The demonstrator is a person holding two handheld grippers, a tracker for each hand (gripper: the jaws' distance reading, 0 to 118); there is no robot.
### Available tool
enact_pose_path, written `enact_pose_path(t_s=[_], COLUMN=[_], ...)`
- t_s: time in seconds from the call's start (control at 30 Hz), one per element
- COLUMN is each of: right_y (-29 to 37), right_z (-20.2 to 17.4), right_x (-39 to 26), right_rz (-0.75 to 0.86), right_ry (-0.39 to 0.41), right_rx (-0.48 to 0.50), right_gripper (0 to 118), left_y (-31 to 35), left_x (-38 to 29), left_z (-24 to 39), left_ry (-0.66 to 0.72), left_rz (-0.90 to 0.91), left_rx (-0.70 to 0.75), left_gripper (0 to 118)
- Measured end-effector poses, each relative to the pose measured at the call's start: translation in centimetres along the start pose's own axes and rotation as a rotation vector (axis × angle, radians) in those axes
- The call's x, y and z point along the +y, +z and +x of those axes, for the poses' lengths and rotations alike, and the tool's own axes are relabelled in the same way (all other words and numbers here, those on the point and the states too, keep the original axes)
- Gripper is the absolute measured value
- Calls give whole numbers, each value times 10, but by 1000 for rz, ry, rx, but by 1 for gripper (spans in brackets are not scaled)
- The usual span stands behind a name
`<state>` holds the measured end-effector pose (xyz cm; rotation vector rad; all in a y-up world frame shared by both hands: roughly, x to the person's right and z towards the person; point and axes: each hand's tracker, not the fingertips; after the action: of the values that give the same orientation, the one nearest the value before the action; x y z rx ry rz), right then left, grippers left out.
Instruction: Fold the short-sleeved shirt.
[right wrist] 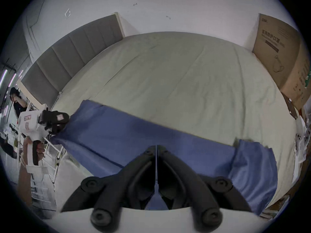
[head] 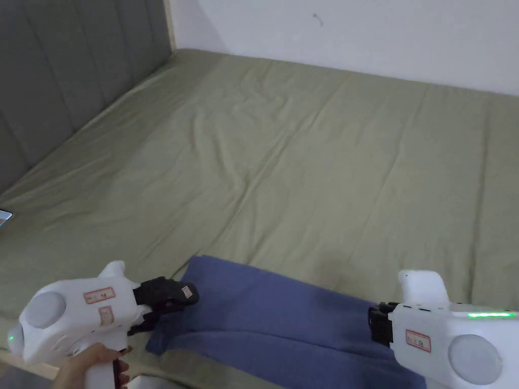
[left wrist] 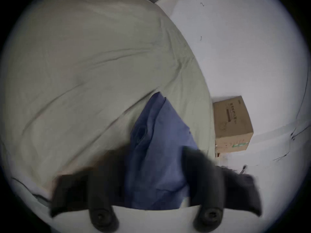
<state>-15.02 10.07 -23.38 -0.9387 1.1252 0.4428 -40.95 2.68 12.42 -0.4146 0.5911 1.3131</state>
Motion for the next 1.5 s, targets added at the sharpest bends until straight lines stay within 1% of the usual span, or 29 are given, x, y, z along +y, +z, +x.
enact_pose_path(t_s=[0.03, 0.1, 0.17, 0.23, 0.27, 0.3, 0.37, 0.4, 0.47, 0.5, 0.57, 0.67, 0.73, 0.83, 0.9, 1.0, 1.07, 1.13, 1.2, 1.27, 1.3, 1.33, 1.37, 1.4, 1.43, 1.47, 1.5], right_y=[-4, -8, -9, -8, -8, -8, -4, -3, 0, 1, 4, 7, 10, 15, 20, 28, 34, 41, 48, 56, 58, 61, 64, 67, 69, 70, 72], right_z=[-1, -3, 0, 2, 5, 7, 12, 15, 23, 26, 34, 43, 49, 57, 64, 75, 82, 87, 94, 99, 101, 105, 108, 112, 115, 119, 120], right_x=[0, -3, -5, -6, -6, -6, -7, -8, -11, -12, -16, -21, -25, -30, -33, -35, -38, -40, -44, -48, -50, -53, -55, -57, -60, -63, -65], right_rz=[-6, -19, -29, -38, -41, -42, -38, -34, -36, -34, -38, -39, -37, -32, -25, -8, 9, 20, 34, 44, 50, 54, 57, 60, 61, 60, 61], right_ry=[-3, -12, -28, -37, -42, -46, -62, -71, -94, -104, -121, -141, -161, -190, -205, -237, -265, -291, -313, -327, -334, -346, -354, -369, -385, -393, -397], right_rx=[-2, -5, -2, 5, 6, 5, -12, -18, -19, -22, -28, -42, -49, -53, -56, -56, -57, -57, -54, -59, -64, -71, -71, -75, -76, -75, -81], right_gripper=[1, 1, 1, 1, 1, 1, 1, 1, 1, 1, 1, 1, 1, 1, 1, 1, 1, 1, 1, 1, 1, 1, 1, 1, 1, 1, 1], left_y=[-12, -29, -19, -9, -2, 1, 11, 16, 28, 33, 45, 56, 57, 55, 54, 45, 30, 12, -16, -46, -59, -75, -89, -101, -113, -126, -135], left_x=[0, -4, 4, 11, 18, 21, 25, 30, 39, 42, 53, 57, 52, 42, 31, 3, -19, -44, -66, -93, -104, -119, -131, -140, -149, -159, -164], left_z=[-3, -7, 3, 15, 20, 20, 21, 22, 17, 13, 0, -3, 8, 46, 81, 142, 180, 209, 225, 237, 239, 241, 241, 241, 240, 239, 237], left_ry=[11, 10, 4, -101, -125, -104, -120, -137, -175, -184, -142, -137, -142, -237, -316, -472, -586, -668, -710, -725, -720, -726, -729, -724, -732, -755, -755], left_rz=[-8, -91, -61, -60, -65, -67, -53, -37, -10, 2, 15, 30, 40, 82, 87, 84, 41, -9, -81, -161, -209, -240, -259, -295, -340, -390, -406], left_rx=[13, 65, 54, 101, 109, 92, 82, 100, 208, 236, 255, 266, 257, 278, 229, 162, 103, 48, -13, -76, -84, -95, -106, -110, -106, -109, -84], left_gripper=[9, 6, 6, 6, 6, 6, 6, 6, 6, 6, 6, 6, 6, 6, 6, 6, 6, 6, 6, 6, 6, 9, 18, 37, 72, 94, 94])
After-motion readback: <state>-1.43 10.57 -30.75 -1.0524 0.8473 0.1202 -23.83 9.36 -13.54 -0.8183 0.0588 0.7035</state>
